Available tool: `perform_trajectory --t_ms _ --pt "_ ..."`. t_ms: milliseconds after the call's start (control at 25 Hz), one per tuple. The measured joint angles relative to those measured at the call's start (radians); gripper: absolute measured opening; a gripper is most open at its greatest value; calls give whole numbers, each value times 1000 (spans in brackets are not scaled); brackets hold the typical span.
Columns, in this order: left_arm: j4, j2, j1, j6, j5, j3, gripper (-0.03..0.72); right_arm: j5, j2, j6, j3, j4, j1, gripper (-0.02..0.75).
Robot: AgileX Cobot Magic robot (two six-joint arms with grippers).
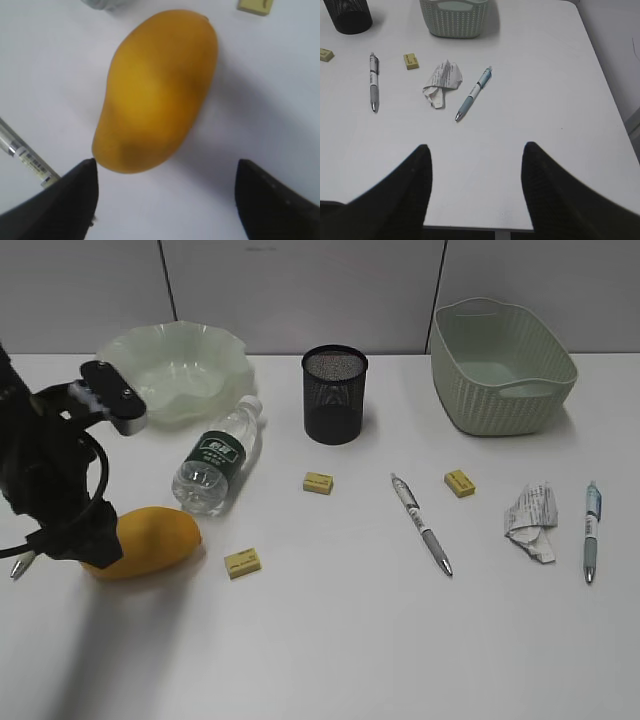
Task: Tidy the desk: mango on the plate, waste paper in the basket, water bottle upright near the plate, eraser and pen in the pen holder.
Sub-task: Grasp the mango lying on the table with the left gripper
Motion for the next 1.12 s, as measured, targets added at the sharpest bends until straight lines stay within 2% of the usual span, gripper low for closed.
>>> perform_trajectory --t_ms 400,680,800,920,1120 --pt "35 245 -1 1 10 -141 656 0 0 0 0 0 0 458" --pt "43 332 -1 1 9 -154 655 0 0 0 0 0 0 458" --pt "43 341 -1 1 9 -154 628 0 0 0 0 0 0 458" --pt "41 341 -1 1 27 -155 559 0 0 0 0 0 0 458" --pt "13 336 -1 -2 91 -155 559 0 0 0 0 0 0 458"
